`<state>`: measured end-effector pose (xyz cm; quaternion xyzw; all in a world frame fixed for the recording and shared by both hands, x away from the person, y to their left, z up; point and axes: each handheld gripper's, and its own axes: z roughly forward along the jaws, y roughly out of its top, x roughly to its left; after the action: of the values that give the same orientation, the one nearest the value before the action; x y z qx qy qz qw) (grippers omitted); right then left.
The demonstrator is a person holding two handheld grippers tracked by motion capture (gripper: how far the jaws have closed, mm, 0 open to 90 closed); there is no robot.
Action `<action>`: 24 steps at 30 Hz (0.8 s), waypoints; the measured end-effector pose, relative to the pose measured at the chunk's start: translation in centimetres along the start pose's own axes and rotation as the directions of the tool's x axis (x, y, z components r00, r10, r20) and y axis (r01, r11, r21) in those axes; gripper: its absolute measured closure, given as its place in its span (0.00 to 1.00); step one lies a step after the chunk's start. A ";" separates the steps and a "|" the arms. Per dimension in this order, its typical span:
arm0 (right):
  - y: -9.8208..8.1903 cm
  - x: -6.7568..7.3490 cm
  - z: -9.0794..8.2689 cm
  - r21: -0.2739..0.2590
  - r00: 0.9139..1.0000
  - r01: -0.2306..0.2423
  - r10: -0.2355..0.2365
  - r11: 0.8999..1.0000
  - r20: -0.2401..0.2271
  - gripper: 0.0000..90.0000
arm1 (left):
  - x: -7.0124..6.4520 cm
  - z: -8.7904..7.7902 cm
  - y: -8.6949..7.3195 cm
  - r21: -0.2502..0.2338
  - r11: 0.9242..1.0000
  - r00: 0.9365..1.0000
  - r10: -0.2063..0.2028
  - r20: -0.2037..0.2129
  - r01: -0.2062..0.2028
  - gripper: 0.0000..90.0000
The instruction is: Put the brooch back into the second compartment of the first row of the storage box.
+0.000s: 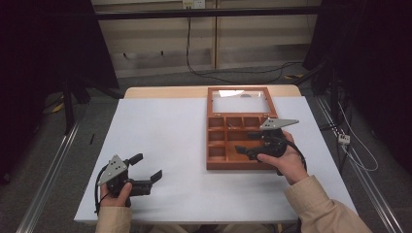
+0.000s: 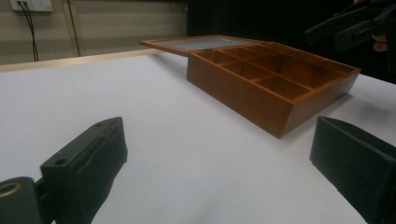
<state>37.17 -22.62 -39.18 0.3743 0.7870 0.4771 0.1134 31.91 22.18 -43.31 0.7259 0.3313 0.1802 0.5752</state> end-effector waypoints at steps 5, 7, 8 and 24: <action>-0.8 0.4 -0.4 0.002 1.000 0.006 -0.006 1.000 -0.008 0.26 | 0.0 0.0 0.0 -0.002 1.000 1.000 -0.004 0.000 0.004 0.04; -1.1 0.5 -0.6 0.002 1.000 0.008 -0.008 1.000 -0.012 0.26 | 0.0 0.0 0.0 -0.001 1.000 1.000 -0.001 0.000 0.001 0.04; -1.2 0.6 -0.7 0.000 1.000 0.008 -0.008 1.000 -0.014 0.26 | 0.0 0.0 0.0 -0.001 1.000 1.000 -0.002 0.000 0.002 0.04; -3.2 1.5 -2.9 -0.006 0.999 0.037 -0.037 0.999 -0.012 0.25 | 0.0 0.0 0.0 0.003 1.000 1.000 0.005 0.002 -0.005 0.04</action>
<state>33.05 -24.30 -40.07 0.3566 0.7929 0.4796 0.1186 31.92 22.19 -43.30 0.7278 0.3290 0.1804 0.5740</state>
